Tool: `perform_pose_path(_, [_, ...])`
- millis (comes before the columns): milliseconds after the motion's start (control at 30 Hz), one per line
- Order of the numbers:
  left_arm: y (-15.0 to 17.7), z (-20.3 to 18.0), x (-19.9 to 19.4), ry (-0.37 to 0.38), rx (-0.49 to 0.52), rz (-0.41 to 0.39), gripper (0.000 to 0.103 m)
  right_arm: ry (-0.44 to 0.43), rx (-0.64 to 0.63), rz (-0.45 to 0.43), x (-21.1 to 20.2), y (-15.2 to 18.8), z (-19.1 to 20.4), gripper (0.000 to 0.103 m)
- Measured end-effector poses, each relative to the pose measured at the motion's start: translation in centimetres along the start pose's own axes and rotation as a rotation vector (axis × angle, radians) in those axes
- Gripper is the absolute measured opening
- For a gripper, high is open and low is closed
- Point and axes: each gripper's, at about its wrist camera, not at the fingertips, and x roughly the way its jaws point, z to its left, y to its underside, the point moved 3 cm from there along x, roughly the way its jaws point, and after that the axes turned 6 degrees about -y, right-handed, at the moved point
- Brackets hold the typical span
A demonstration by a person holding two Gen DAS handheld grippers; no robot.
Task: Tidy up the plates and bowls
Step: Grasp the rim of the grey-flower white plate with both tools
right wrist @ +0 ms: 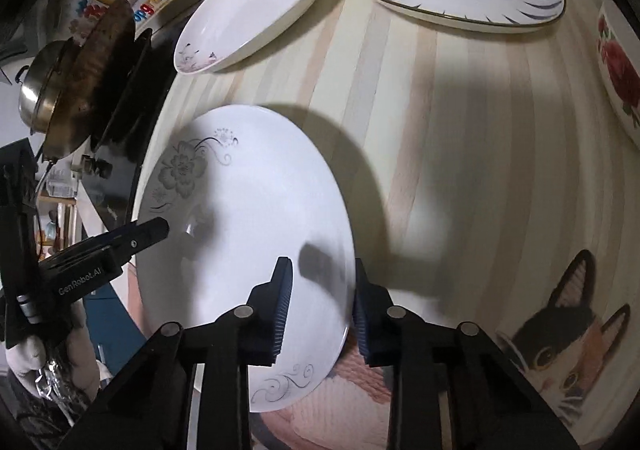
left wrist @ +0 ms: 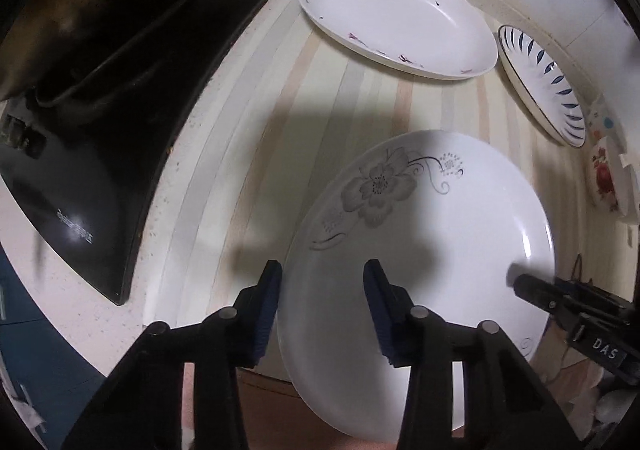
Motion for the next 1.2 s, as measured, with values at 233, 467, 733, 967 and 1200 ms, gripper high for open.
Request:
perform_pose_path(233, [1.8, -2.7, -2.2, 0.0, 0.044, -0.008, 0.039, 0.002, 0.018, 0.007, -2.8, 1.5, -1.3, 0.03])
perform_pose_path(467, [3.2, -7.8, -5.0, 0.053, 0.115, -0.025, 0.039, 0.02, 0.049, -0.031, -8.1, 3.8, -4.6, 0.03])
perform_pose_path(733, [2.5, -12.8, -4.7, 0.1, 0.201, -0.015, 0.039, 0.054, 0.137, -0.07, -12.6, 6.8, -9.5, 0.03])
perform_pose_path(967, [2.9, -16.1, -3.1, 0.098, 0.266, 0.009, 0.039, 0.081, 0.207, -0.078, -13.2, 8.5, -13.1, 0.03])
perform_pose_path(1200, [2.7, -16.2, -2.7, 0.074, 0.289, 0.014, 0.039, 0.075, 0.243, -0.081, -13.0, 8.7, -14.1, 0.03])
